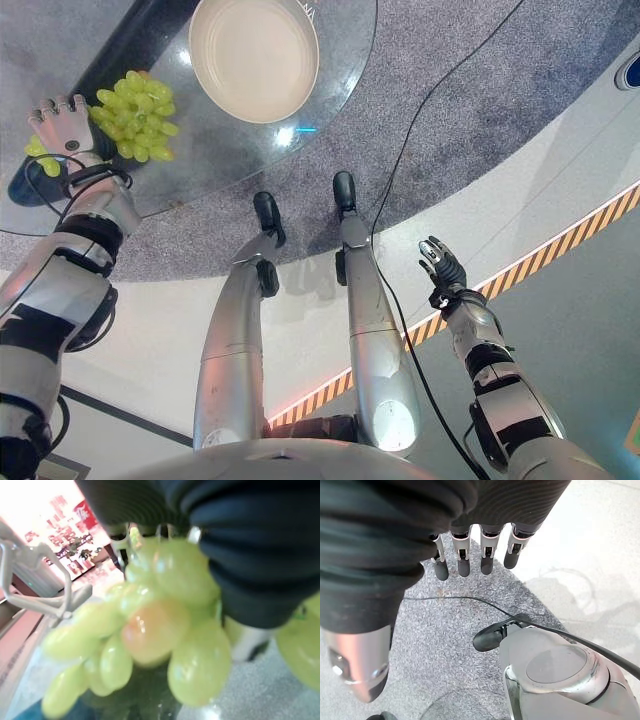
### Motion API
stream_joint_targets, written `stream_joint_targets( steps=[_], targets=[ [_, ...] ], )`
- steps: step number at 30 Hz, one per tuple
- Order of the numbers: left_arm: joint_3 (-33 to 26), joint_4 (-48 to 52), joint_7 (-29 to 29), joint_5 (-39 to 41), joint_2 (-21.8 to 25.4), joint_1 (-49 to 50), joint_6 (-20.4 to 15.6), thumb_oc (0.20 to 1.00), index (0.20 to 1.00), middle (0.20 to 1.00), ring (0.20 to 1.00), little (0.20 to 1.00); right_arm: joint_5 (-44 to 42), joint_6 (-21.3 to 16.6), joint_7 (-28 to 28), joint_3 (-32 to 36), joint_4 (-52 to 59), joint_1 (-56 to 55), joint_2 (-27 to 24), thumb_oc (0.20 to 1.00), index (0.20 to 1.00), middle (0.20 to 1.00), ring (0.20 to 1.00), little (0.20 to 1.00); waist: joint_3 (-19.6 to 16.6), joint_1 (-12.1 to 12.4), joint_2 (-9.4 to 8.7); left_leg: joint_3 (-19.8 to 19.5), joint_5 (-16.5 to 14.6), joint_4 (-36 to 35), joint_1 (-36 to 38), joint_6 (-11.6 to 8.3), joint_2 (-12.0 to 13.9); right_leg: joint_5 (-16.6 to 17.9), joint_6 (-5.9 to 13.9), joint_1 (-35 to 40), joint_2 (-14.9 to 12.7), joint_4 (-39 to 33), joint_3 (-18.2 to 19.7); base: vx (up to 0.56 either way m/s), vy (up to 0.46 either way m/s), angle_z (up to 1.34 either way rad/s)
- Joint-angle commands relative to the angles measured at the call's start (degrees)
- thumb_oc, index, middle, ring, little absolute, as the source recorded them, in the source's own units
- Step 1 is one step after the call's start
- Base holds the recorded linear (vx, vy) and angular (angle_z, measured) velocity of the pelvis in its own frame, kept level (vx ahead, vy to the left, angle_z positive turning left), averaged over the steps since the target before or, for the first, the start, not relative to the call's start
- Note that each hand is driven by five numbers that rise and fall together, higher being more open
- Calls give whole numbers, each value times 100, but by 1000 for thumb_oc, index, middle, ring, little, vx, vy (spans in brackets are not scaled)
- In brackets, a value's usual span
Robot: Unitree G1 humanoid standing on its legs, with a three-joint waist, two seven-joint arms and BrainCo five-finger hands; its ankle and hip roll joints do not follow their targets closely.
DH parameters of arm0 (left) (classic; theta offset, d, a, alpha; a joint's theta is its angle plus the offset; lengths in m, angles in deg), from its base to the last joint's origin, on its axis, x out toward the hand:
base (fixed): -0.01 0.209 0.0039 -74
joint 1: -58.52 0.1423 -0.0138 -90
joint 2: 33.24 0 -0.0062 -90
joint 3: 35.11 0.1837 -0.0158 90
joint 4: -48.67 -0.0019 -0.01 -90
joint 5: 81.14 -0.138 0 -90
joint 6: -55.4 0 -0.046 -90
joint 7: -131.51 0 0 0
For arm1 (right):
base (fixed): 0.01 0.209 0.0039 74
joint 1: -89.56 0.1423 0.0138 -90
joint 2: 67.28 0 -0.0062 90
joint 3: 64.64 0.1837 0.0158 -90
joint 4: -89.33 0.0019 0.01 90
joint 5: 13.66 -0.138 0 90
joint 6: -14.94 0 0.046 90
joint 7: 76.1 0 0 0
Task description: Pick up fruits into the plate
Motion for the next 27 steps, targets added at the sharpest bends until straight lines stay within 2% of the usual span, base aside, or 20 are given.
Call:
stream_joint_targets(
  steps=[1,16,22,27],
  targets=[
    [-77,-498,-418,59,310,370,66,200,200,200,200,200,-153,-137,60,98,317,-412,110,1000,1000,1000,1000,1000,-187,26,-39,-478,-343,-324,425,29,-445,-479,-92,87,644,577,-132,0,0,0],
    [-4,-160,-542,199,320,461,-67,200,200,200,200,200,-107,-240,140,110,383,-506,86,1000,1000,1000,1000,1000,-187,23,30,-447,-314,-487,638,58,-461,-429,-69,248,694,467,-79,0,0,0],
    [-72,208,-491,300,379,596,-276,200,200,200,200,200,-24,-273,254,145,458,-610,90,1000,1000,1000,1000,1000,-187,80,138,-440,-254,-787,1177,116,-463,-443,-25,704,668,326,-72,-2,-5,0],
    [-202,400,-370,320,416,759,-541,200,200,200,200,200,37,-270,267,193,530,-666,151,1000,1000,1000,1000,1000,-187,148,234,-458,-227,-1061,1773,120,-449,-488,14,1228,542,140,-120,-7,-41,1]
  ],
)
